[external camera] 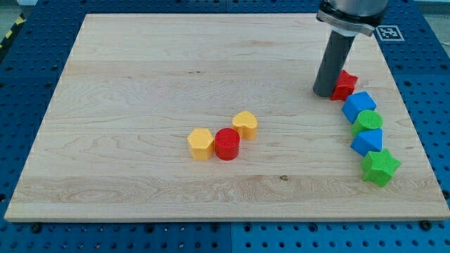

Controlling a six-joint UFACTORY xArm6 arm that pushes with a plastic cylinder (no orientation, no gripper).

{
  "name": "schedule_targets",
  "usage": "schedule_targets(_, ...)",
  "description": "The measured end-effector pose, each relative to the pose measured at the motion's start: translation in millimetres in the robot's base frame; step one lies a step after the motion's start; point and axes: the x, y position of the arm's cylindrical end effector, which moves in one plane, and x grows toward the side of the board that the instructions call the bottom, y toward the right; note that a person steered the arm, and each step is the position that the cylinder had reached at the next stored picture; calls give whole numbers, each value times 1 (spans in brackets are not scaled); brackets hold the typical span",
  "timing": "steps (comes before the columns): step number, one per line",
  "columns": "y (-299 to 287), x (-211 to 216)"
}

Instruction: Point your arm closer to the yellow hexagon

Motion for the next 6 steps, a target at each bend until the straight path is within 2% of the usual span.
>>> schedule_targets(2, -2, 17)
schedule_targets(4, -157, 17)
schedule_targets(5, -227, 31)
schedule_targets(6, -241, 70)
